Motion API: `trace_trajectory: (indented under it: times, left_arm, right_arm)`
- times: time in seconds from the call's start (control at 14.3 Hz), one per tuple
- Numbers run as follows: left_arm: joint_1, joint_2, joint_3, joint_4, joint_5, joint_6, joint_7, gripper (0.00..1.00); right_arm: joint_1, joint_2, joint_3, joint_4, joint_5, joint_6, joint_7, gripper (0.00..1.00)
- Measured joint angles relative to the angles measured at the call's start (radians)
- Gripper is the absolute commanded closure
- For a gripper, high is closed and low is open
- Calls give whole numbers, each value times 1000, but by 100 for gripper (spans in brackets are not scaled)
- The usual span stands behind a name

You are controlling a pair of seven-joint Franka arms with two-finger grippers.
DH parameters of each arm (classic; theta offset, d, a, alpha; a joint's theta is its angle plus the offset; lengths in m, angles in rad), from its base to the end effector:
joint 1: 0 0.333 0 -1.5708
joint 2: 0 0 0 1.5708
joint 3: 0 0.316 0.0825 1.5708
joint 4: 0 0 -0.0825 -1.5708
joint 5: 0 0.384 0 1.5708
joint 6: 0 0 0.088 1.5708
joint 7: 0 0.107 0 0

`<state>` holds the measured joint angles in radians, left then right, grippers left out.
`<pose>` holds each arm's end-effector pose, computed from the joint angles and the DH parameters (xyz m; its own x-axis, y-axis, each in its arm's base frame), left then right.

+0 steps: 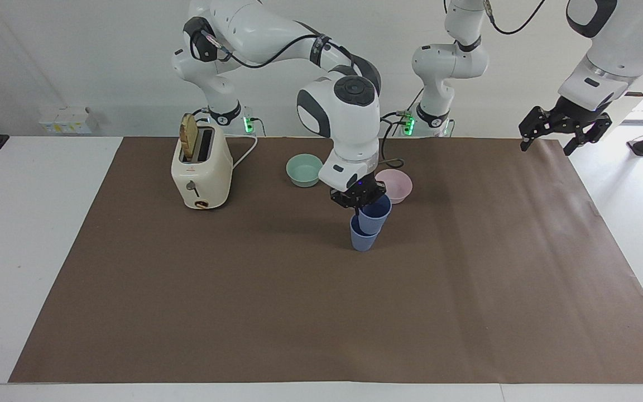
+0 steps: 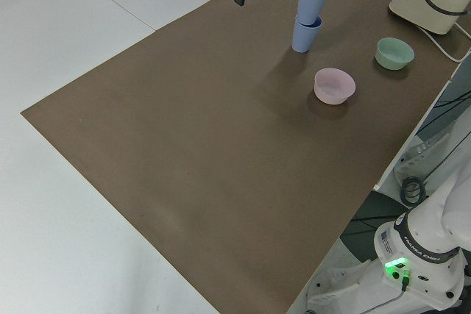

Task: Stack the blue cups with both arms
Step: 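Lower the held cup into the center blue cup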

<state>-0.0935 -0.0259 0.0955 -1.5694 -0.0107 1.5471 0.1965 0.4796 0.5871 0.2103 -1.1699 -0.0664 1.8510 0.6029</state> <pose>0.5443 0.0007 0.6372 0.9811 -0.1935 0.0060 -0.1936 -0.9810 0.0122 0.5936 0.4300 0.4683 0.9966 0.0585 0.0577 0.0641 -0.9928 -0.1011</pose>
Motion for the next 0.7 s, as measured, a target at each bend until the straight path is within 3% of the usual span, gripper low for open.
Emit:
trace_trajectory:
  times: [0.7]
  left_arm:
    - [0, 0, 0, 0, 0, 0, 0, 0]
  right_arm:
    - [-13, 0, -7, -2, 0, 0, 0, 100]
